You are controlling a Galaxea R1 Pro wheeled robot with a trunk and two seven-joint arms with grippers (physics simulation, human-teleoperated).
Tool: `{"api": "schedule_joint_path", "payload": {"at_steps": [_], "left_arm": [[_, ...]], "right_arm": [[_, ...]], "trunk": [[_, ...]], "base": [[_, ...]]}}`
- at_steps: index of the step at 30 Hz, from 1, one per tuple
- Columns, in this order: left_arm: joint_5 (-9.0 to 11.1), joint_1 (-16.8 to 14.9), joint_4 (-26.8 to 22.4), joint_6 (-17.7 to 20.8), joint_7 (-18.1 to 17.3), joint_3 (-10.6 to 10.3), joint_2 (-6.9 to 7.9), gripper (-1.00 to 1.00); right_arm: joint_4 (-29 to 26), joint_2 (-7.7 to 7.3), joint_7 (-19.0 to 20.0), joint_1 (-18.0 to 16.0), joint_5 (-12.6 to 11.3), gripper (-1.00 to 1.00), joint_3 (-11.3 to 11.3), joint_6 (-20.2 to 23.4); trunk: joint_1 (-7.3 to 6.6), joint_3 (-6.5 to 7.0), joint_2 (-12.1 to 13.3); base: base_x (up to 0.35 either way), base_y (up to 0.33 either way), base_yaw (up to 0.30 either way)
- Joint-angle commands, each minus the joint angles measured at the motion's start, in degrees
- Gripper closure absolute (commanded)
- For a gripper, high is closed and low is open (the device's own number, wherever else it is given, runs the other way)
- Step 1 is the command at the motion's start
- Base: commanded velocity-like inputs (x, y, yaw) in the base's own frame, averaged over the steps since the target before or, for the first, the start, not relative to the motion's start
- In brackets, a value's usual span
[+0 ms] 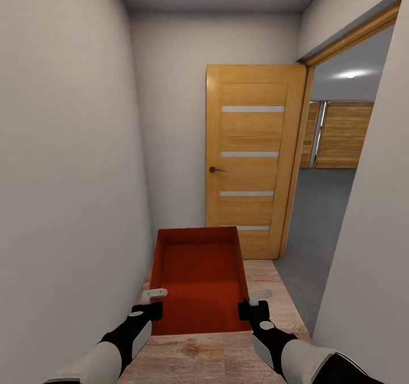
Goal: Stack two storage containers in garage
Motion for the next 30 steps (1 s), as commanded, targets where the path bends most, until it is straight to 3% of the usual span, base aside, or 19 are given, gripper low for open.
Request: {"api": "schedule_joint_path", "payload": {"at_steps": [1, 12, 21, 30], "left_arm": [[-0.22, -0.05, -0.51, 0.21, 0.3, 0.86, 1.93, 1.0], [-0.21, -0.05, -0.62, 0.21, 0.3, 0.86, 1.93, 1.0], [-0.21, -0.05, -0.54, 0.21, 0.34, 0.86, 1.93, 1.0], [-0.21, -0.05, -0.42, 0.21, 0.38, 0.86, 1.93, 1.0]], "right_arm": [[0.35, -0.12, -0.2, -0.02, -0.24, 1.0, -1.83, 0.0], [0.32, -0.06, -0.2, -0.03, -0.25, 1.0, -1.83, -0.01], [0.31, -0.04, -0.22, -0.03, -0.25, 1.0, -1.86, -0.01], [0.34, -0.04, -0.2, -0.03, -0.25, 1.0, -1.86, -0.01]], "trunk": [[0.02, -0.08, -0.06], [0.02, -0.08, -0.06], [0.02, -0.08, -0.06], [0.02, -0.08, -0.06]], "base": [[0.211, 0.0, 0.0], [0.295, 0.0, -0.033], [0.279, 0.0, -0.245], [0.102, 0.0, -0.274]]}}
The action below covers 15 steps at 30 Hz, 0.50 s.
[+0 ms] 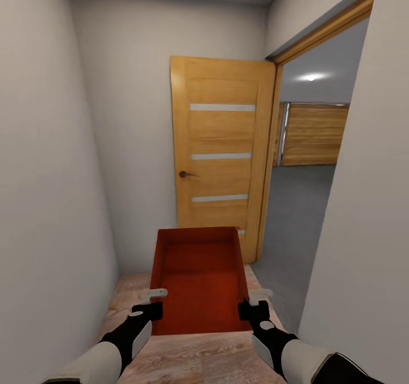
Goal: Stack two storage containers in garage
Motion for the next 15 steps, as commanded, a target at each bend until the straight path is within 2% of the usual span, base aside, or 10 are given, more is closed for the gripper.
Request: {"api": "schedule_joint_path", "payload": {"at_steps": [1, 8, 15], "left_arm": [[-0.32, -0.05, -0.4, 0.18, 0.33, 0.96, 1.97, 1.0], [1.59, -0.05, -0.42, 0.18, 0.33, 0.96, 2.15, 1.0], [2.11, -0.05, -0.5, 0.18, 0.33, 0.92, 2.22, 1.0]], "right_arm": [[0.35, 0.01, -0.24, -0.03, -0.38, 1.0, -1.8, -0.01], [0.35, 0.01, -0.24, 0.01, -0.38, 1.0, -1.8, -0.01], [0.32, 0.01, -0.25, -0.02, -0.38, 1.0, -1.8, -0.01]], "trunk": [[0.01, -0.08, -0.06], [0.01, -0.08, -0.06], [0.01, -0.08, -0.06]], "base": [[0.014, 0.0, -0.281], [0.003, 0.0, -0.282], [0.046, 0.019, -0.282]]}}
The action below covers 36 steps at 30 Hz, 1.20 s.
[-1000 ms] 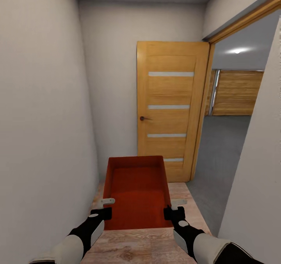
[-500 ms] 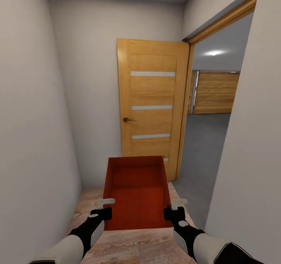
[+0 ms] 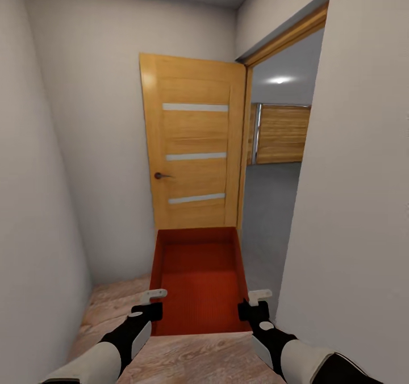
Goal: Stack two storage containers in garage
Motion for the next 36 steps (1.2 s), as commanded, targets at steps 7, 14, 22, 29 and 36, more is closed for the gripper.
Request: {"api": "schedule_joint_path", "payload": {"at_steps": [7, 14, 22, 29, 36], "left_arm": [[0.72, -0.05, -0.78, 0.29, 0.29, 2.03, 2.04, 1.0], [0.66, -0.05, -0.77, 0.29, 0.29, 2.03, 2.01, 1.0], [0.66, -0.05, -0.78, 0.29, 0.29, 2.03, 2.06, 1.0], [0.67, -0.05, -0.8, 0.29, 0.29, 2.03, 2.05, 1.0], [0.65, -0.05, -0.7, 0.29, 0.29, 2.03, 2.06, 1.0]], "right_arm": [[0.05, -0.2, -0.13, -0.02, 0.13, 1.0, -2.24, 0.02], [0.09, -0.23, -0.13, -0.02, 0.09, 1.0, -2.24, 0.02], [0.11, -0.27, -0.14, -0.02, 0.09, 1.0, -2.24, 0.02], [0.06, -0.2, -0.17, -0.02, 0.07, 1.0, -2.26, 0.02], [0.07, -0.28, -0.14, -0.02, -3.21, 1.0, -2.24, 0.02]], "trunk": [[0.02, -0.09, -0.06], [0.02, -0.09, -0.06], [0.02, -0.09, -0.06], [0.02, -0.03, -0.06], [0.02, 0.11, -0.06]], "base": [[0.22, 0.185, -0.284], [0.244, 0.216, -0.16], [0.233, 0.199, -0.002], [0.212, 0.182, -0.04], [0.204, 0.178, -0.253]]}}
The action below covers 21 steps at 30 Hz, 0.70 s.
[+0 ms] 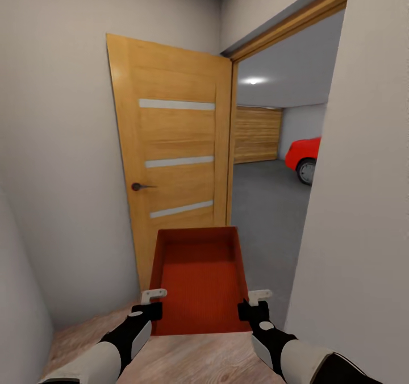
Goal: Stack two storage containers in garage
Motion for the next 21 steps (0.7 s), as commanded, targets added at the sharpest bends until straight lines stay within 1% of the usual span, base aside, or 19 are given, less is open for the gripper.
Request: {"api": "schedule_joint_path", "payload": {"at_steps": [1, 21], "left_arm": [[0.76, -0.04, -0.47, 0.1, 0.3, 2.1, 2.03, 1.0], [0.76, -0.04, -0.64, 0.1, 0.3, 2.1, 2.03, 1.0]], "right_arm": [[0.07, -0.36, -0.07, -0.03, -0.26, 1.0, -5.03, 0.01], [0.06, -0.45, -0.07, -0.02, -0.39, 1.0, -5.03, -0.08]], "trunk": [[0.03, -0.07, -0.06], [0.03, 0.33, -0.06]], "base": [[0.202, 0.176, -0.279], [0.198, 0.16, -0.281]]}}
